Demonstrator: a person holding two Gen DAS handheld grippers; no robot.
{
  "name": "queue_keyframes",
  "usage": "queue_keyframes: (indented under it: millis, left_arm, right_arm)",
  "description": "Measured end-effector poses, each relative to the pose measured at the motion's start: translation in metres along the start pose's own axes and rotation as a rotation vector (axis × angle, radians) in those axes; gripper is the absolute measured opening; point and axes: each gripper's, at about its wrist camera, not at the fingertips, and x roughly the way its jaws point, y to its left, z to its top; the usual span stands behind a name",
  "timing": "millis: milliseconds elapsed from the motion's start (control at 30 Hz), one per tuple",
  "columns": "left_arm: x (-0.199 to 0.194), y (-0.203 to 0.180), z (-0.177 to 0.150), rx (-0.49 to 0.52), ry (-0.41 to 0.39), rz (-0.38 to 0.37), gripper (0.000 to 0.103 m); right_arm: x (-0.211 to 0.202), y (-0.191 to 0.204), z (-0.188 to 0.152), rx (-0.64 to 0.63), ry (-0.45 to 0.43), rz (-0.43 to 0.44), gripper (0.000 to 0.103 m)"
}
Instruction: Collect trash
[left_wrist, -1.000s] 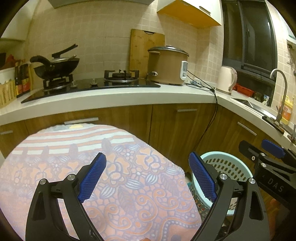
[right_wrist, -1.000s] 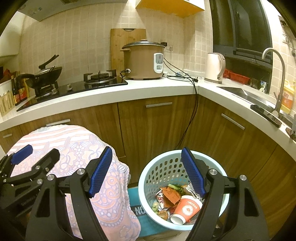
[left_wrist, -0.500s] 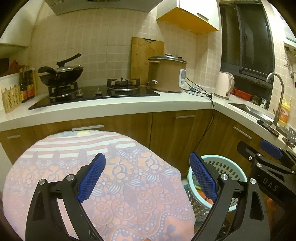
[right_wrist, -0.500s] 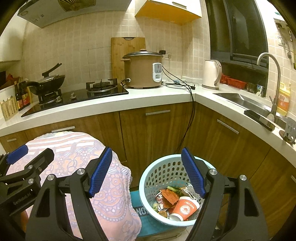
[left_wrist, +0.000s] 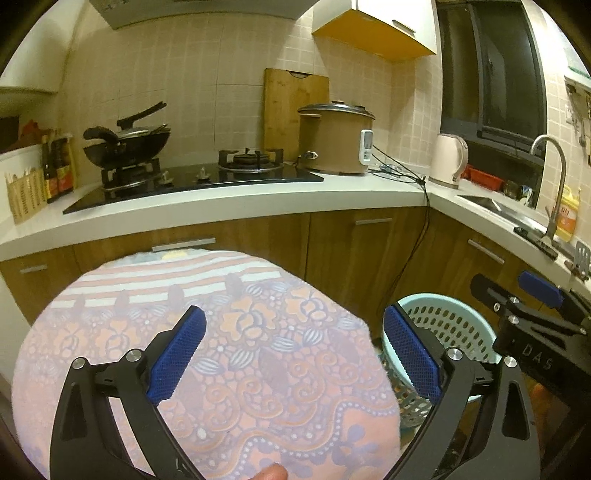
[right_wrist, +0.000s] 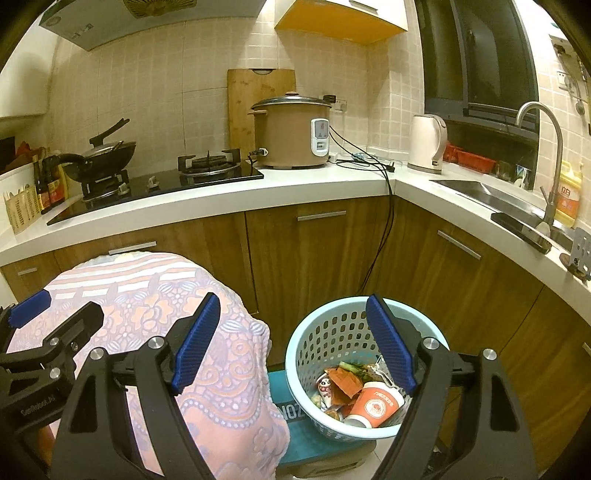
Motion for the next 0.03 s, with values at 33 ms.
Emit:
queue_keyframes:
  millis: [33]
  left_arm:
    - [-0.0007,0.0008,-0.0013,0.006,-0.001,0.003,0.094]
  right_arm:
    - [0.0006,0.0006,-0.0006,0.002,0.002,0.001,0.077]
